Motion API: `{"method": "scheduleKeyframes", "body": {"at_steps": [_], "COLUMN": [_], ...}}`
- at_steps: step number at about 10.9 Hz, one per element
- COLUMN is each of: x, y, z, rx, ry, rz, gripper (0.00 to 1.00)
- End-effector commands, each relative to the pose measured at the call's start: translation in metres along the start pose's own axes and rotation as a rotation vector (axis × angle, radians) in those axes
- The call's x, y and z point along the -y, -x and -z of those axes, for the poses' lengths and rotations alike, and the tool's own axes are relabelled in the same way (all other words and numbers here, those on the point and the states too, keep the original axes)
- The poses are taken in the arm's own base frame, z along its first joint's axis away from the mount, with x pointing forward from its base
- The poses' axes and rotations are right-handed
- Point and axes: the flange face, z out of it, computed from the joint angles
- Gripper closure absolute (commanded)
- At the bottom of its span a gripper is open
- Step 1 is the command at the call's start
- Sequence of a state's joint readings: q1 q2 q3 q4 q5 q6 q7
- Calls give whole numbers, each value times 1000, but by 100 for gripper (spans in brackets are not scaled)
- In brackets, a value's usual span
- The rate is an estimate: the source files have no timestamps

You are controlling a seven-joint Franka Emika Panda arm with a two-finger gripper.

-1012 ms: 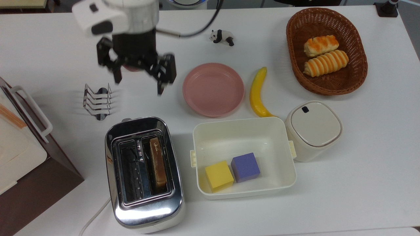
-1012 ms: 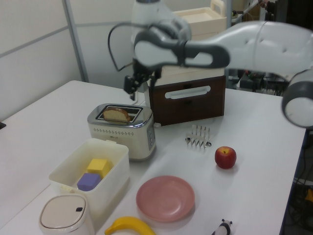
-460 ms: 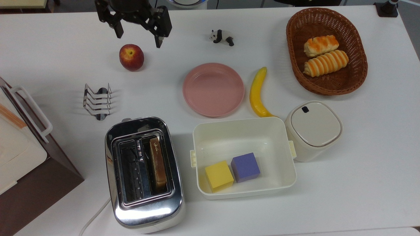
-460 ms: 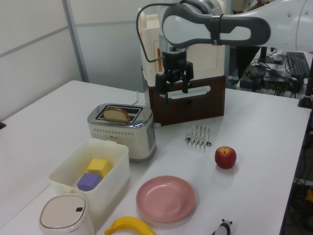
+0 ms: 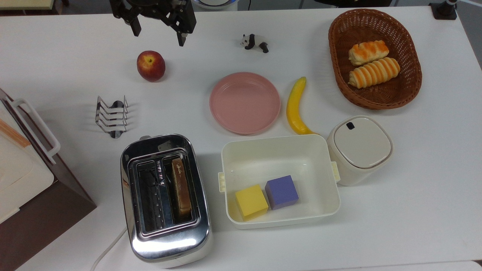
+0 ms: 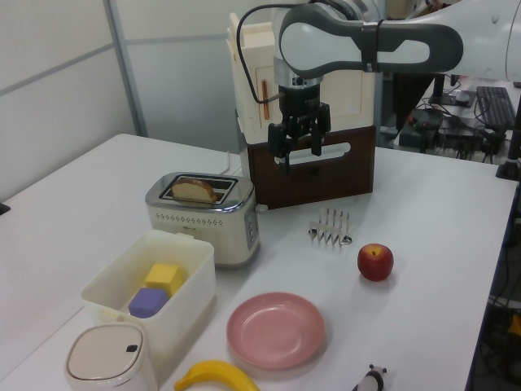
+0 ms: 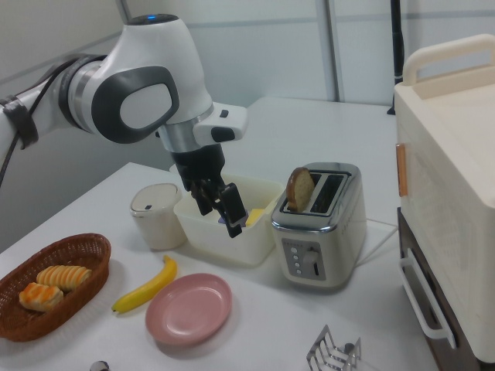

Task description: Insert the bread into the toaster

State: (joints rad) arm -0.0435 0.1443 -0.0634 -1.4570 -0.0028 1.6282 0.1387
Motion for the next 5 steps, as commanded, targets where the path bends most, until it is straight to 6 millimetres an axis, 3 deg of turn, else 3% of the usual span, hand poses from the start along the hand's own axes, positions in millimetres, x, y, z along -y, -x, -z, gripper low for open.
{"method": "scheduleKeyframes", "body": {"at_steps": [1,5], "x": [3,0], "y": [13,11], "z": [1,0], "rx": [12,10], "ry": [3,10], "rz": [51,52], "gripper": [0,0]}}
